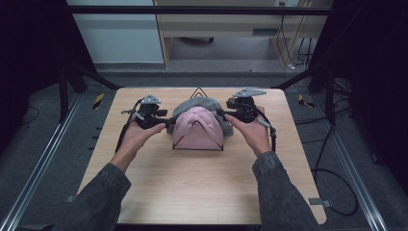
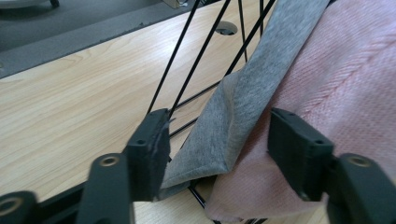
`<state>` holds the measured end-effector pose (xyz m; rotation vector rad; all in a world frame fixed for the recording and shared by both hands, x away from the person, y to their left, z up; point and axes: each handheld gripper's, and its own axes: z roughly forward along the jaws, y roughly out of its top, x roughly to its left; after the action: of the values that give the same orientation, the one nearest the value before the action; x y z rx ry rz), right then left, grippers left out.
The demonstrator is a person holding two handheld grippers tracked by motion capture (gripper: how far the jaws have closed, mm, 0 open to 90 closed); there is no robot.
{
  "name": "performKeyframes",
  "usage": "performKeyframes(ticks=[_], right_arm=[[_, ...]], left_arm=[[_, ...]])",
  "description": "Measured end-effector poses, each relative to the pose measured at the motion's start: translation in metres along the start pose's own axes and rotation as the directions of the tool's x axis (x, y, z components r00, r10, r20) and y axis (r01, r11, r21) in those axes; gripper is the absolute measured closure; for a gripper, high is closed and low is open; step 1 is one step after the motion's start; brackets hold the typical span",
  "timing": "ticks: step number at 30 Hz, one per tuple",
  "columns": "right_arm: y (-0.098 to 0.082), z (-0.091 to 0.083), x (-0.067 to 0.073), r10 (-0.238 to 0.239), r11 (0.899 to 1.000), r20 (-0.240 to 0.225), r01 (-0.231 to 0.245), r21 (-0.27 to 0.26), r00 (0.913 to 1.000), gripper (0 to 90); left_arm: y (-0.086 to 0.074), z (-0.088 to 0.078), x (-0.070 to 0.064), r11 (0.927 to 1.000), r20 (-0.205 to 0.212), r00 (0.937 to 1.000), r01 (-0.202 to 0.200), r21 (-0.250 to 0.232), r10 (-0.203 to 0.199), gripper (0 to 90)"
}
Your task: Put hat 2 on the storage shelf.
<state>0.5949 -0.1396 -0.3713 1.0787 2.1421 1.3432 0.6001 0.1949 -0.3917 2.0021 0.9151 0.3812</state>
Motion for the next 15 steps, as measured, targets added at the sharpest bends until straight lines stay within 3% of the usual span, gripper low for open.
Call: performKeyframes(ticks=[7, 8, 10, 15], right_arm=[[0.007, -0.011, 0.002, -0.002, 1.0, 0.035, 0.002, -0.003, 0.9994, 26.0], [0.007, -0.011, 0.002, -0.002, 1.0, 0.035, 0.002, -0.003, 0.9994, 26.0], [0.011, -0.019, 0.003, 0.012, 1.0, 0.057, -0.012, -0.006, 0.9983, 17.3], [0.013, -0.035, 0.007, -0.006, 1.0, 0.093, 0.005, 0.009, 0.9956, 9.4]], left_arm=[[0.004, -0.021, 0.001, 1.0, -0.021, 0.9998, -0.002, -0.003, 0.002, 19.9], [0.004, -0.021, 0.001, 1.0, -0.021, 0.9998, -0.002, -0.003, 0.002, 18.3], [0.004, -0.03, 0.001, 1.0, -0.026, 0.9996, -0.006, -0.005, 0.006, 15.1], [0.0, -0.054, -0.001, 0.9998, -0.028, 0.9994, -0.021, 0.001, 0.021, 10.8]])
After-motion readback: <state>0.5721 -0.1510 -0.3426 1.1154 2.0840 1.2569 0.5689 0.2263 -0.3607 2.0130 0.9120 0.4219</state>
